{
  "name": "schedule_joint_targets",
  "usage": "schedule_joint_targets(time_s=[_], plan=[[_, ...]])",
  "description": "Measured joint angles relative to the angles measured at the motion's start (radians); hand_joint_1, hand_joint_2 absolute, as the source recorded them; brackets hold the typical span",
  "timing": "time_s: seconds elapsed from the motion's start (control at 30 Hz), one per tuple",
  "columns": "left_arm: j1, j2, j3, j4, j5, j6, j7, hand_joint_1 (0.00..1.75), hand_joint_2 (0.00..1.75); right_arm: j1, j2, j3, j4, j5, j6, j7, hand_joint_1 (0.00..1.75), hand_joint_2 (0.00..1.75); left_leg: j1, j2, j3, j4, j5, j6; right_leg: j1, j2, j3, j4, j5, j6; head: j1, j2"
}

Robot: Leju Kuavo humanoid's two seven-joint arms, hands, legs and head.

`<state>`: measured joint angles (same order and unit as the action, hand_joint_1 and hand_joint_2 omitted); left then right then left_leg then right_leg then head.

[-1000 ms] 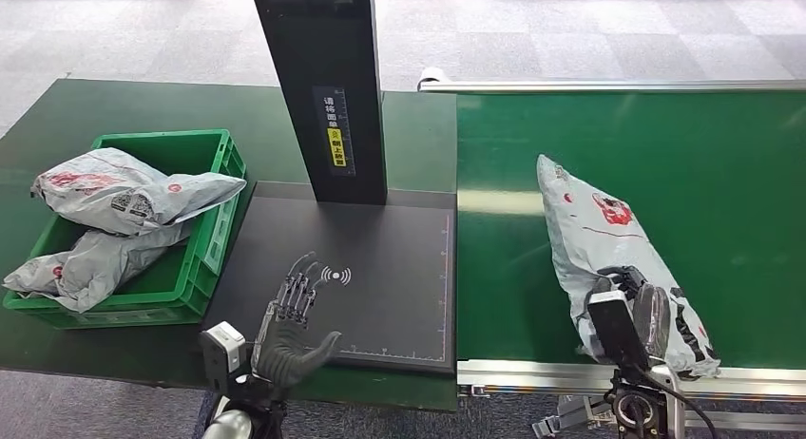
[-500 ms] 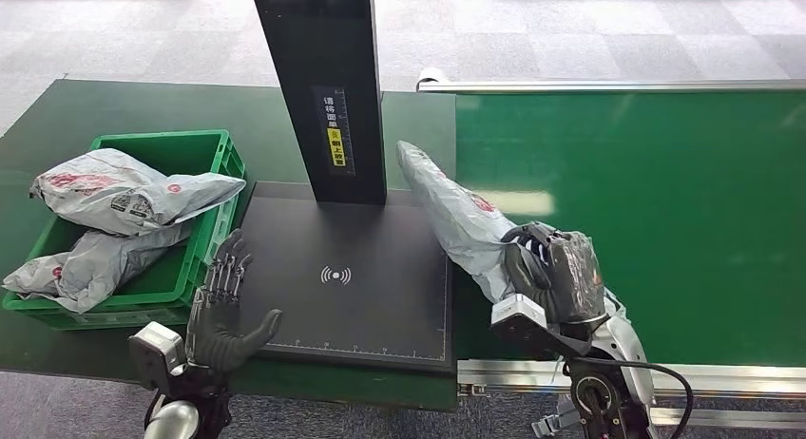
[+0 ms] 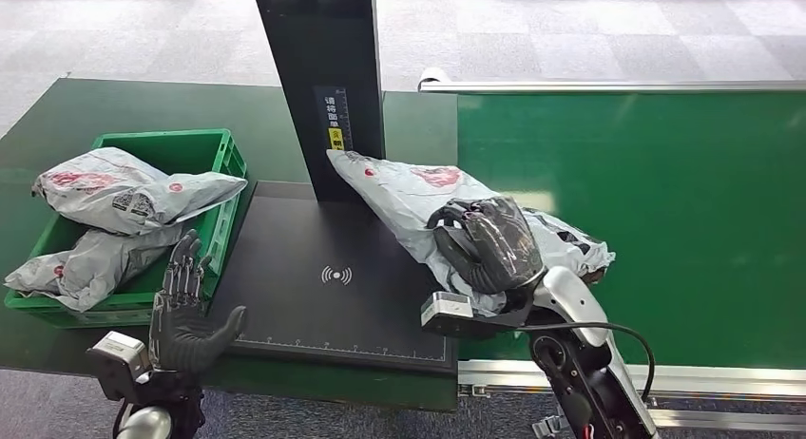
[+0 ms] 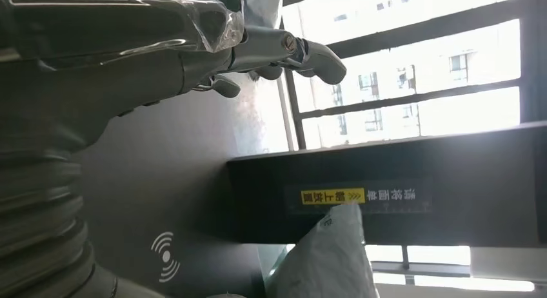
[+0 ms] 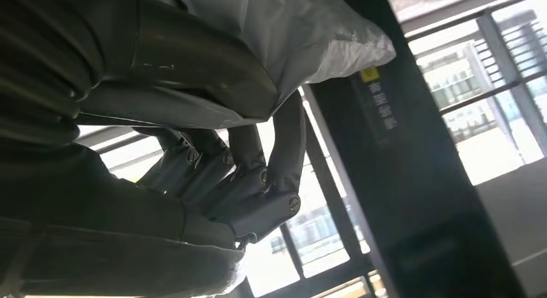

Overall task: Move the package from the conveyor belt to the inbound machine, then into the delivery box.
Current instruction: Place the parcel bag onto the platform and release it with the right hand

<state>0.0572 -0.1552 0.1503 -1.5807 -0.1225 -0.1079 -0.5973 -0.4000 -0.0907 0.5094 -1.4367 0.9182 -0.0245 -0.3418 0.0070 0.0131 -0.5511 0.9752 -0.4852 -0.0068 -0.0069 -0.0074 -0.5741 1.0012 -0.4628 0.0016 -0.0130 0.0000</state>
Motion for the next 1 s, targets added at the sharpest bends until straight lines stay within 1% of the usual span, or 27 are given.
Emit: schedule_joint_targets(time_s=[0.07,0.17,0.27,0.43,0.7,0.8,0.87,0.9,0.97,1.0], plan=[[0.001,0.000,0.019,-0.012,0.005,0.004,-0.003,0.00,1.75,-0.070,0.007,0.066,0.039,-0.020,0.023,0.007,1.75,1.75,0.000,0.000,0.001,0.000,0.000,0.000,0.000,0.000,0.000,0.000,0.000,0.000,0.000,0.000],[0.002,0.000,0.043,-0.025,0.014,0.006,-0.007,0.00,1.75,-0.156,0.031,0.147,0.079,-0.050,0.049,0.026,1.75,1.75,0.001,0.000,0.001,0.000,0.001,-0.001,0.001,0.000,0.000,0.000,0.000,0.000,0.000,0.000],[0.003,0.000,0.059,-0.032,0.017,0.006,-0.008,0.00,1.75,-0.206,0.045,0.192,0.101,-0.061,0.055,0.033,1.75,1.75,0.001,-0.001,0.001,0.000,0.001,-0.001,0.001,0.000,0.000,0.000,0.000,0.000,0.000,0.000],[0.004,0.000,0.070,-0.038,0.018,0.006,-0.008,0.00,1.75,-0.236,0.048,0.230,0.120,-0.067,0.055,0.041,1.75,1.75,0.001,-0.001,0.000,0.000,0.001,-0.001,0.001,0.000,0.000,0.000,0.000,0.000,0.000,0.000],[0.006,0.000,0.073,-0.040,0.018,0.006,-0.008,0.00,1.75,-0.251,0.051,0.254,0.138,-0.081,0.056,0.041,1.75,1.75,0.001,-0.001,0.000,0.000,0.001,-0.001,0.001,0.000,0.000,0.000,0.000,0.000,0.000,0.000],[0.005,-0.001,0.076,-0.041,0.016,0.006,-0.008,0.00,1.75,-0.263,0.065,0.263,0.148,-0.096,0.064,0.041,1.75,1.75,0.001,-0.001,0.000,0.000,0.001,-0.001,0.001,0.000,0.000,0.000,0.000,0.000,0.000,0.000],[0.003,-0.002,0.082,-0.042,0.013,0.008,-0.008,0.00,1.75,-0.276,0.086,0.273,0.159,-0.128,0.095,0.025,1.75,1.75,0.002,0.000,0.000,0.000,0.001,-0.001,0.001,0.000,0.000,0.000,0.000,0.000,0.000,0.000],[0.000,0.000,0.087,-0.044,0.013,0.009,-0.007,0.00,1.75,-0.284,0.103,0.280,0.167,-0.156,0.124,0.009,1.34,1.75,0.002,0.000,0.000,0.000,0.001,-0.001,0.001,0.000,-0.001,0.000,0.000,0.000,0.000,0.000],[-0.011,0.005,0.100,-0.048,0.021,0.004,-0.001,0.00,1.75,-0.296,0.150,0.302,0.181,-0.218,0.179,-0.008,0.48,1.75,0.002,0.001,0.001,0.000,0.001,-0.001,0.002,0.001,-0.001,0.000,0.000,0.000,0.000,0.000],[-0.017,0.008,0.107,-0.049,0.026,-0.002,0.004,0.00,1.75,-0.301,0.174,0.316,0.188,-0.243,0.194,-0.003,0.43,1.75,0.003,0.001,0.001,0.000,0.001,-0.001,0.003,0.001,-0.001,0.000,0.000,-0.001,0.000,0.000]])
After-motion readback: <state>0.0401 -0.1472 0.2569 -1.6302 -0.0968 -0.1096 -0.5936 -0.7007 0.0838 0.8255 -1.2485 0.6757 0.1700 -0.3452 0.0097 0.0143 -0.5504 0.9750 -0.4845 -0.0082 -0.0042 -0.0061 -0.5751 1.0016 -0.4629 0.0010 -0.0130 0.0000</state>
